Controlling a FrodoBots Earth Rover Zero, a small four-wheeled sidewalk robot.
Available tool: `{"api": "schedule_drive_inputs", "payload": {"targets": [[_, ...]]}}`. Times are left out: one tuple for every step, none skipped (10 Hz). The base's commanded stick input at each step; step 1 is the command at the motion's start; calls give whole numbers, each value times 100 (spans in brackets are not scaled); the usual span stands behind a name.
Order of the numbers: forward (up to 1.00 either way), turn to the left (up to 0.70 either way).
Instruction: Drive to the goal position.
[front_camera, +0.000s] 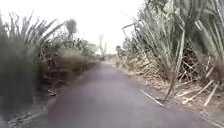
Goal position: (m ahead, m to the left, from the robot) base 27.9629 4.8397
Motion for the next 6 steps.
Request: {"api": "schedule_drive_inputs", "payload": {"targets": [[100,0],[100,0],[100,0],[100,0],[100,0],[100,0]]}}
